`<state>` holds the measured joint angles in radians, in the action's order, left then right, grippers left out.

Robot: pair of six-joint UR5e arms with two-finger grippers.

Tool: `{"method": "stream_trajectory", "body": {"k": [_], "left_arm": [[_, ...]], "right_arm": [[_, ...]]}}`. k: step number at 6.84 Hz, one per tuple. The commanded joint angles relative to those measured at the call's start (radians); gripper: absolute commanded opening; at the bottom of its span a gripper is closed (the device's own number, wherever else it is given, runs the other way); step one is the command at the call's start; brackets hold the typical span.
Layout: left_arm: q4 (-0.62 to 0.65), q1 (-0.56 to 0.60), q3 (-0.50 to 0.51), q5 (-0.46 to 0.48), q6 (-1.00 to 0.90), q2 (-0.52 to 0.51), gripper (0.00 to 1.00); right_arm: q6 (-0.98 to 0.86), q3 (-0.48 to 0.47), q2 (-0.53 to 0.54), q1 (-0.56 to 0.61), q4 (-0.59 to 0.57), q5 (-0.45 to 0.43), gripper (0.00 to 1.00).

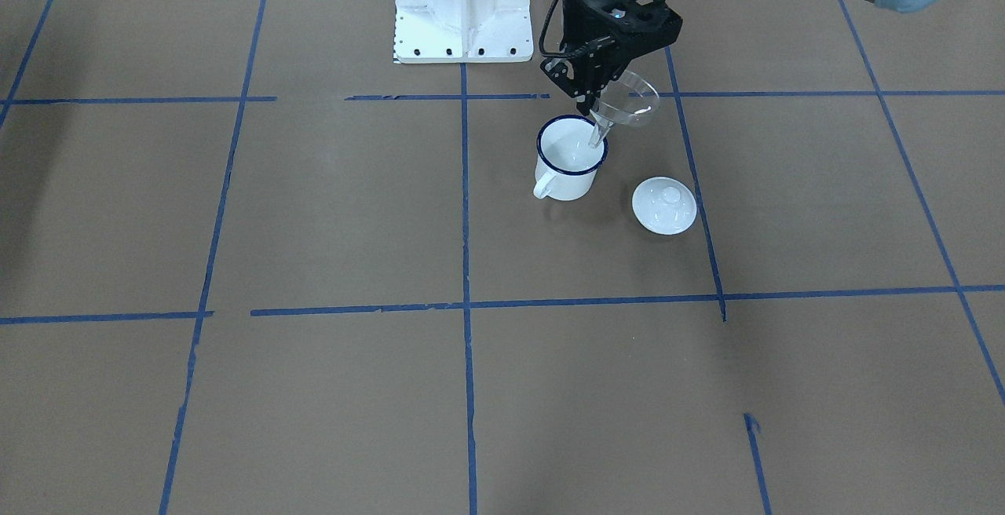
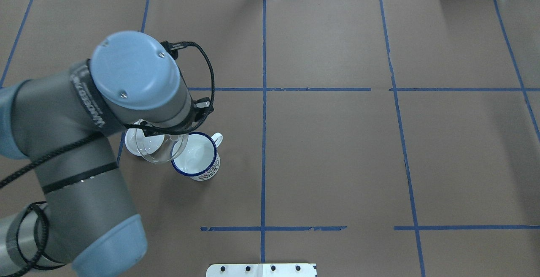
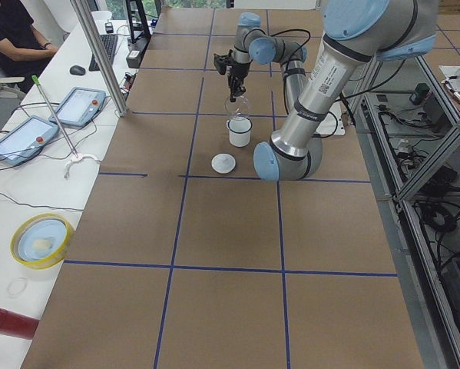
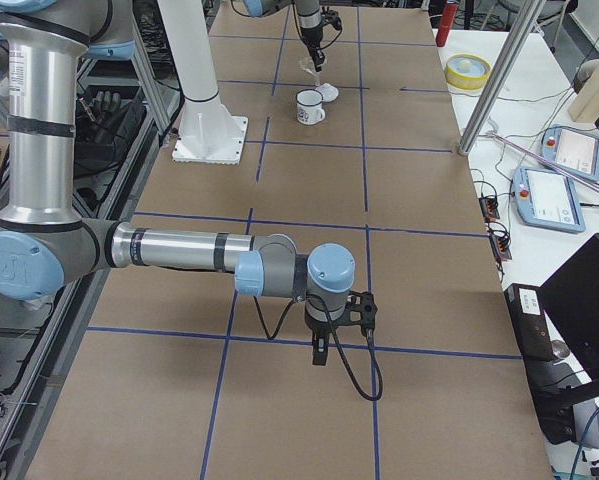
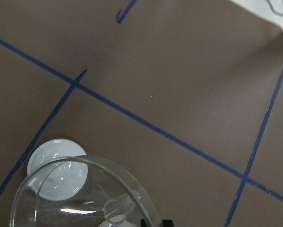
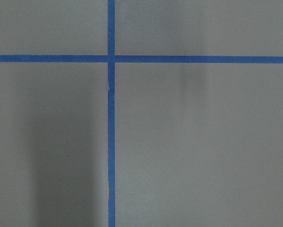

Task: Place funnel on cup
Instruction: 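Carry the held funnel over the open mug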

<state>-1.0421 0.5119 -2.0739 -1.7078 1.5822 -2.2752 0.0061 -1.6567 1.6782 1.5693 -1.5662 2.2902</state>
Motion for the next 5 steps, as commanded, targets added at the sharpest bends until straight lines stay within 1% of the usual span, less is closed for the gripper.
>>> {"method": "stream_trajectory", "body": {"k": [1,3,5], "left_arm": [[0.017,-0.084,0.060,0.074,-0.001,-0.024,0.00],[0.014,-0.090,0.101,0.080,-0.001,-0.046,0.00],[0.007,-0.113,0.138,0.117,-0.001,-0.049,0.00]], "right_arm": [[0.000,0.000,0.000,0.000,0.000,0.000,1.00],[0.000,0.000,0.000,0.000,0.000,0.000,1.00],[0.000,0.000,0.000,0.000,0.000,0.000,1.00]]}}
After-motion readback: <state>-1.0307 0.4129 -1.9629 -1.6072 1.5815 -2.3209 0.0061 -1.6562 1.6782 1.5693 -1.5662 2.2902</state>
